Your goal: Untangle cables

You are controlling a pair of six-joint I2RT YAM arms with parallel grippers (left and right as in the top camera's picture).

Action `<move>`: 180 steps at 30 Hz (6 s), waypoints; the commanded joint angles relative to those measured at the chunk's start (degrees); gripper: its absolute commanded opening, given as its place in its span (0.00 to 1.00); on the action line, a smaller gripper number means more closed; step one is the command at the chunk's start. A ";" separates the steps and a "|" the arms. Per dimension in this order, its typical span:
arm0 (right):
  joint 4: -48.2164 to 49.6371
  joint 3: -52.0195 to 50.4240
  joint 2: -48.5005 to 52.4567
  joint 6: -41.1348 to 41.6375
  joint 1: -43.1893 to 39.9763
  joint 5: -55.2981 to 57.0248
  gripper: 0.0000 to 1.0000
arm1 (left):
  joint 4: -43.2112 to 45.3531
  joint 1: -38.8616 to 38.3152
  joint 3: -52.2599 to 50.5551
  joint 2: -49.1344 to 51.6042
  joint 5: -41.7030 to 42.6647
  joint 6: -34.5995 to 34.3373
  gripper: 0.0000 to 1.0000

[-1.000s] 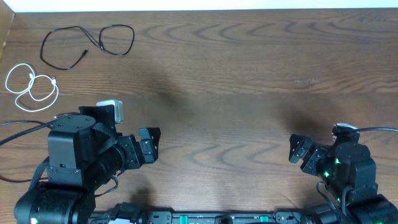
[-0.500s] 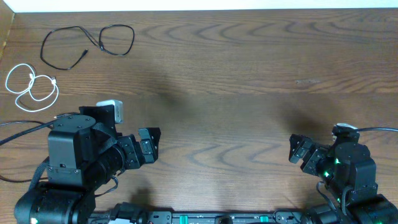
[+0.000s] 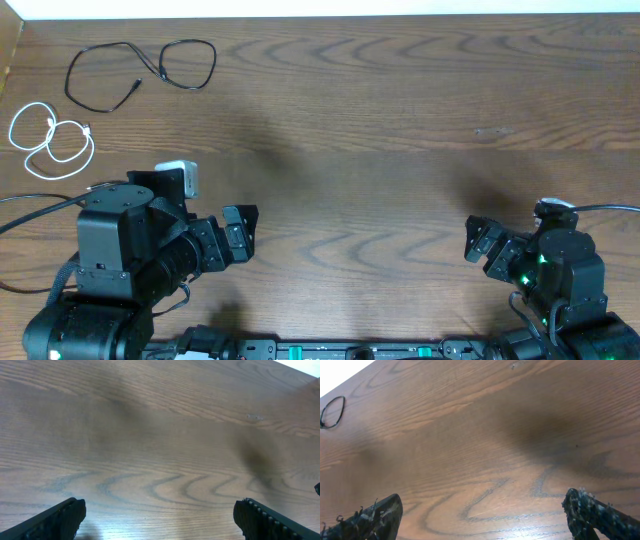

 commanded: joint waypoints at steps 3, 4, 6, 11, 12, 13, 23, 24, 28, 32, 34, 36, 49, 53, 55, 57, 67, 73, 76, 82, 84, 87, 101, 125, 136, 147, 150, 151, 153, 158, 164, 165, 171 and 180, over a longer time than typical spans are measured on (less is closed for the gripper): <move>-0.07 0.11 -0.09 0.76 0.44 0.70 0.99 | -0.20 -0.17 -0.26 0.04 -0.81 0.52 0.99; -0.09 0.11 -0.09 0.76 0.44 0.70 0.99 | -0.20 -0.17 -0.26 0.04 -0.81 0.52 0.99; -0.07 0.11 -0.09 0.76 0.44 0.70 0.99 | -0.20 -0.17 -0.26 0.04 -0.81 0.52 0.99; -0.07 0.11 -0.09 0.76 0.44 0.70 0.99 | -0.20 -0.17 -0.26 0.04 -0.81 0.52 1.00; -0.07 0.11 -0.09 0.76 0.44 0.70 0.99 | -0.20 -0.17 -0.26 0.04 -0.81 0.52 1.00; -0.07 0.11 -0.09 0.76 0.44 0.70 0.99 | -0.20 -0.17 -0.26 0.04 -0.81 0.52 0.99; -0.09 0.11 -0.09 0.76 0.44 0.70 0.99 | -0.22 -0.17 -0.26 0.04 -0.81 0.52 0.99; -0.07 0.11 -0.09 0.76 0.44 0.70 0.99 | -0.20 -0.17 -0.26 0.04 -0.81 0.52 0.99; -0.07 0.11 -0.09 0.76 0.44 0.70 0.99 | -0.20 -0.17 -0.26 0.04 -0.81 0.50 1.00; -0.07 0.11 -0.09 0.76 0.44 0.70 0.99 | -0.20 -0.17 -0.26 0.04 -0.81 0.52 0.99; -0.07 0.11 -0.09 0.76 0.44 0.70 0.99 | -0.20 -0.17 -0.26 0.04 -0.81 0.52 0.99; -0.07 0.11 -0.09 0.76 0.44 0.70 0.99 | -0.20 -0.17 -0.26 0.04 -0.81 0.52 0.99; -0.07 0.11 -0.09 0.76 0.44 0.70 0.99 | -0.20 -0.17 -0.26 0.04 -0.81 0.52 0.99; -0.07 0.11 -0.09 0.76 0.44 0.70 0.99 | -0.20 -0.17 -0.26 0.04 -0.81 0.52 0.99; -0.07 0.11 -0.09 0.76 0.44 0.70 0.99 | -0.20 -0.17 -0.26 0.04 -0.79 0.52 0.99; -0.07 0.11 -0.09 0.76 0.44 0.70 0.99 | -0.20 -0.17 -0.26 0.04 -0.79 0.52 0.99; -0.07 0.11 -0.09 0.76 0.44 0.70 0.99 | -0.20 -0.17 -0.26 0.04 -0.81 0.52 0.99; -0.09 0.11 -0.09 0.76 0.44 0.70 0.99 | -0.20 -0.17 -0.26 0.04 -0.81 0.52 0.99; -0.07 0.11 -0.09 0.76 0.44 0.70 0.99 | -0.20 -0.17 -0.26 0.04 -0.81 0.52 0.99; -0.07 0.11 -0.09 0.76 0.44 0.70 0.99 | -0.20 -0.17 -0.26 0.04 -0.81 0.52 0.99; -0.07 0.11 -0.09 0.76 0.44 0.70 0.99 | -0.20 -0.17 -0.26 0.04 -0.81 0.52 0.99; -0.07 0.11 -0.09 0.76 0.44 0.70 0.99 | -0.20 -0.17 -0.26 0.04 -0.81 0.52 1.00; -0.07 0.11 -0.09 0.76 0.44 0.70 0.99 | -0.20 -0.17 -0.26 0.04 -0.81 0.52 0.99; -0.07 0.11 -0.09 0.76 0.44 0.70 0.99 | -0.20 -0.17 -0.26 0.04 -0.81 0.52 1.00; -1.20 0.11 -0.09 -1.92 0.44 4.87 0.99 | -0.20 -0.17 -0.26 0.04 -0.81 0.52 1.00; 9.68 -8.22 -6.05 -21.79 -4.76 1.81 0.99 | -0.20 -0.17 -0.26 0.04 -0.81 0.52 1.00; 16.06 -14.23 -9.92 -24.70 -5.86 1.51 0.99 | -0.20 -0.17 -0.26 0.04 -0.81 0.52 1.00; 18.69 -16.39 -11.52 -25.70 -5.97 1.51 0.99 | -0.20 -0.17 -0.26 0.04 -0.79 0.52 0.99; 23.45 -20.48 -15.04 -27.65 -6.21 1.49 0.99 | -0.22 -0.17 -0.26 0.04 -0.81 0.52 1.00; 34.25 -31.06 -24.44 -29.05 -10.54 0.20 0.99 | -0.20 -0.17 -0.26 0.04 -0.81 0.52 1.00; 40.89 -37.09 -28.89 -29.07 -12.68 -0.87 0.99 | -0.20 -0.17 -0.26 0.04 -0.81 0.52 1.00; 42.47 -37.94 -29.07 -29.07 -12.76 -0.87 0.99 | -0.20 -0.17 -0.26 0.04 -0.81 0.52 1.00; 46.95 -39.08 -29.07 -31.95 -12.66 -1.70 0.99 | -0.22 -0.17 -0.26 0.04 -0.79 0.52 1.00; 50.53 -41.03 -29.07 -34.18 -11.58 -1.51 0.99 | -0.20 -0.17 -0.26 0.04 -0.81 0.52 1.00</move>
